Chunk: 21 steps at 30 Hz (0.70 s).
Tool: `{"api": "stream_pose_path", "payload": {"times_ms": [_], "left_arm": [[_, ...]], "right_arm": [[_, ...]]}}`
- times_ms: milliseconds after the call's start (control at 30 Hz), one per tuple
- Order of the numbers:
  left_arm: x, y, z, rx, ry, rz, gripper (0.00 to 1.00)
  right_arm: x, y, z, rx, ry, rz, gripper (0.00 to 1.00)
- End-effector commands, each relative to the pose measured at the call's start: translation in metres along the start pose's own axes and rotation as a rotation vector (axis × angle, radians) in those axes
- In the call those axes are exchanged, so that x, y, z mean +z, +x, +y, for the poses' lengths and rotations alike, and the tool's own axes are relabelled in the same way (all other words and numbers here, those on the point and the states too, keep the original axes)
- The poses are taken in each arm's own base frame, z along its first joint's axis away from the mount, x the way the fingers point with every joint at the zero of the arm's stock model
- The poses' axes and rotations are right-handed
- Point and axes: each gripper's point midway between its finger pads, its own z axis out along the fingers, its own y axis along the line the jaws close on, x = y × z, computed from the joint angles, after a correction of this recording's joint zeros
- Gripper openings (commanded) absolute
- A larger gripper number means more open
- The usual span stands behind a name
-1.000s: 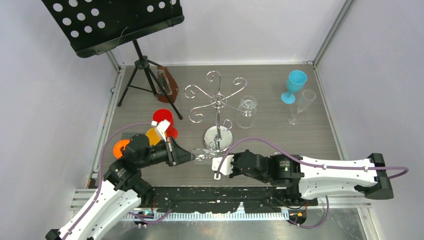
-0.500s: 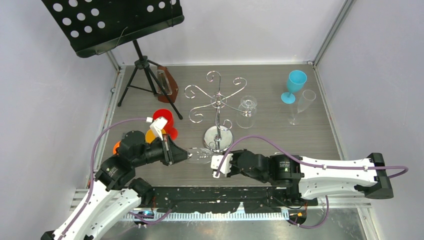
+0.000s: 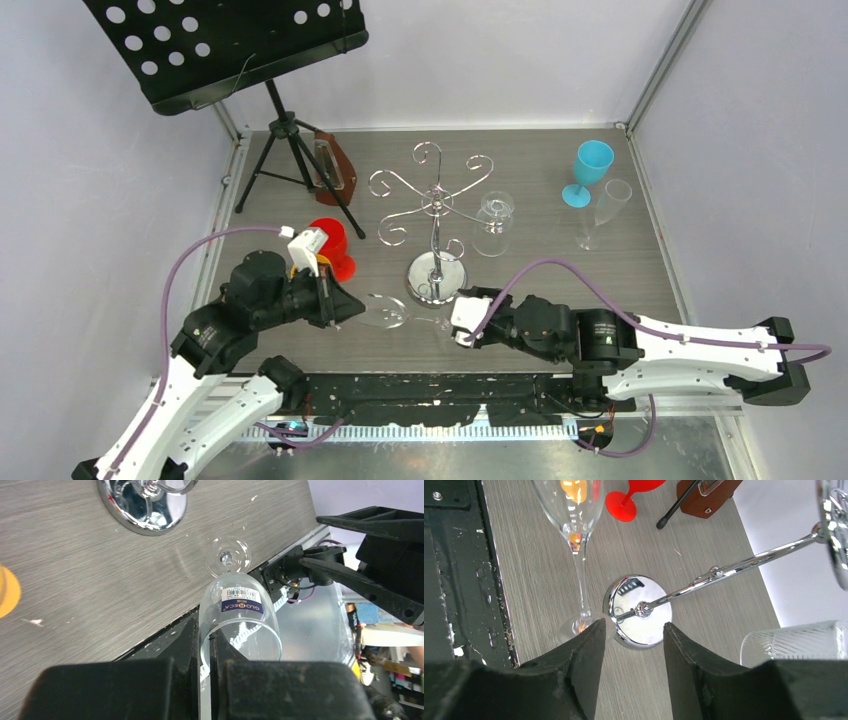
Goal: Take the wine glass off the wine glass rack
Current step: Place the wine glass at the center of the board.
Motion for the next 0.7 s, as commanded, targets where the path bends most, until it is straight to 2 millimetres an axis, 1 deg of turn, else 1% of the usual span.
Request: {"api": "stream_pose_path", "payload": {"times_ms": [0,133,300,367,467,567,667], "left_arm": [[-0.021,-0.021,-0.004,0.103,-0.057,-0.049,0.00],[-0.035,-0.027,0.009,0.169,-0.172,-0.028,0.00],[-0.046,-0.036,0.029,0.230,-0.324,-0.004,0.00],[-0.046,-0.040,0.035,0.246,-0.364,0.010,0.00],[-0.045,-0.051,0.045,0.273,-0.444,0.009,0.00],[-0.040,-0.062,0.048,0.311,-0.475,0.005,0.00],[-0.030,-0.072,0.049,0.328,-0.486,0.012,0.00]], "right_arm": [[-0.007,-0.013,-0.007,0.068,0.033,-0.078,0.54],[-0.008,-0.010,-0.010,0.076,0.050,-0.079,0.56],[-0.007,-0.009,-0.009,0.080,0.056,-0.074,0.57],[-0.005,-0.007,-0.008,0.084,0.058,-0.069,0.57],[-0.005,-0.007,-0.009,0.100,0.065,-0.070,0.57],[-0.005,-0.006,-0.008,0.115,0.064,-0.075,0.57],[-0.007,-0.004,-0.007,0.128,0.061,-0.076,0.57]]}}
